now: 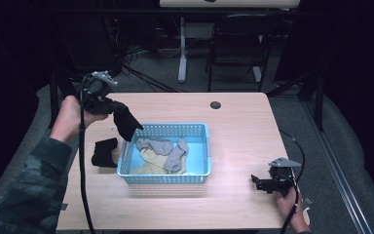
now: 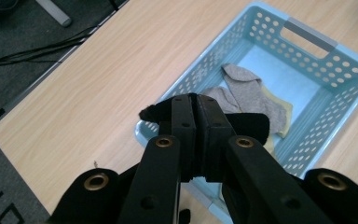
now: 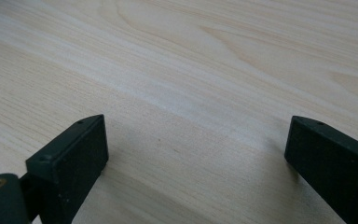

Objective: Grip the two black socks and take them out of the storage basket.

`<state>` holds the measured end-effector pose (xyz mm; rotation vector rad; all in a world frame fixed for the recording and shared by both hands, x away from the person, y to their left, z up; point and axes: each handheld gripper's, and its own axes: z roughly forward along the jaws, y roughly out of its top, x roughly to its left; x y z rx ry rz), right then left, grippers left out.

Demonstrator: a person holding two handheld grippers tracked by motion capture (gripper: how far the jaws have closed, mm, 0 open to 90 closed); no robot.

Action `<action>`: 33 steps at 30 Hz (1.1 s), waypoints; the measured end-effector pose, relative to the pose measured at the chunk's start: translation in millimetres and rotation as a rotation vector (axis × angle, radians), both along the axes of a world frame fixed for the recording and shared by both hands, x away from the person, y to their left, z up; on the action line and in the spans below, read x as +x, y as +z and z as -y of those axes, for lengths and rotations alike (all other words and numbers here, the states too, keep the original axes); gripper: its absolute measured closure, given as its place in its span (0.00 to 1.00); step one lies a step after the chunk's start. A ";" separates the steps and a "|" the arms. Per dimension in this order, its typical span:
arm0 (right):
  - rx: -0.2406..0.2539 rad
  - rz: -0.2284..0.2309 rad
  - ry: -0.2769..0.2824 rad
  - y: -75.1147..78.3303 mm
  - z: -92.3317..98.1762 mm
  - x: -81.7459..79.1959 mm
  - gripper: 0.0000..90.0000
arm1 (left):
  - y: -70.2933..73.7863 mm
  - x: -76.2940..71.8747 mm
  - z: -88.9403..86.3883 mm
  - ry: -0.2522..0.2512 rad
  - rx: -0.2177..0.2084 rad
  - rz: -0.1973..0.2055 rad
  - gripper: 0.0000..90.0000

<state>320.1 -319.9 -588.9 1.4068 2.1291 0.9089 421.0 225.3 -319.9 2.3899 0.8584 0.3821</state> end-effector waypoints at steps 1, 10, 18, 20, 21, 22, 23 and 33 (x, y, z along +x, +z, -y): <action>0.000 0.000 0.000 0.0 0.0 0.0 0.06 | 0.0 0.0 0.0 0.000 0.000 0.000 0.96; 0.003 0.002 -0.004 -0.3 -0.3 -0.1 0.06 | -6.7 11.0 -42.4 0.116 -0.050 -0.008 0.96; 0.000 0.001 -0.001 0.0 -0.1 0.0 0.06 | -22.6 22.4 -59.7 0.181 -0.039 -0.036 0.96; 0.000 0.000 -0.001 0.0 0.0 0.0 0.06 | -31.5 30.5 -70.1 0.210 -0.058 -0.051 0.96; 0.002 0.000 0.001 0.0 0.0 0.0 0.06 | -34.1 33.0 -73.6 0.225 -0.065 -0.058 0.96; 0.002 0.000 0.001 0.0 0.0 0.0 0.06 | -37.1 34.9 -76.0 0.235 -0.068 -0.057 0.96; 0.002 0.000 0.001 0.0 0.0 0.0 0.06 | -37.1 34.9 -76.0 0.235 -0.068 -0.057 0.96; 0.003 0.002 0.000 -0.1 -0.1 0.1 0.06 | -73.7 53.5 -79.7 0.304 0.002 -0.106 0.96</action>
